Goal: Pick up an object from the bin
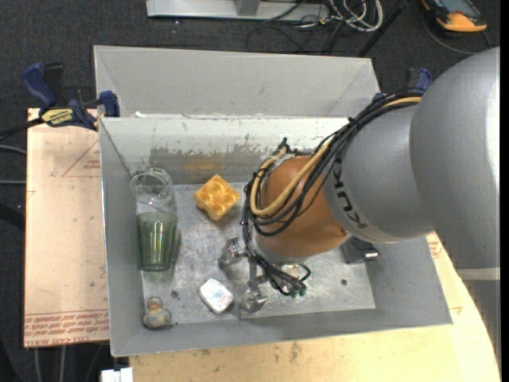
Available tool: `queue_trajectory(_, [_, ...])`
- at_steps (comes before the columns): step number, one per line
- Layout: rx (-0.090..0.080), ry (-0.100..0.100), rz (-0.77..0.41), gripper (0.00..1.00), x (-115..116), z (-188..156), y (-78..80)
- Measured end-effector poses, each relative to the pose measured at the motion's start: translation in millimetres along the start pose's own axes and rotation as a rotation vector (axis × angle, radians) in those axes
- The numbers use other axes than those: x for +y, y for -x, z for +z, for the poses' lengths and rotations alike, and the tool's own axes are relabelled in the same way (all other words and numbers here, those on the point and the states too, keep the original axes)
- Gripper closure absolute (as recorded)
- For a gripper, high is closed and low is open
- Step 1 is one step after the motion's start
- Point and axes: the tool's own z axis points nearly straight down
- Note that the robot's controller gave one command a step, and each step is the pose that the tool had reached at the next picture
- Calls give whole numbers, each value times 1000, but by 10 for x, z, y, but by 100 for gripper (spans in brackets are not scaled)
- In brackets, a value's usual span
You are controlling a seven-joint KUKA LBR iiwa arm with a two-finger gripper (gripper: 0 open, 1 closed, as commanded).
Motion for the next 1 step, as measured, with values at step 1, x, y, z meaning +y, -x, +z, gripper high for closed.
queue_trajectory(1, [1, 0, 1, 0, -3, 4, -2])
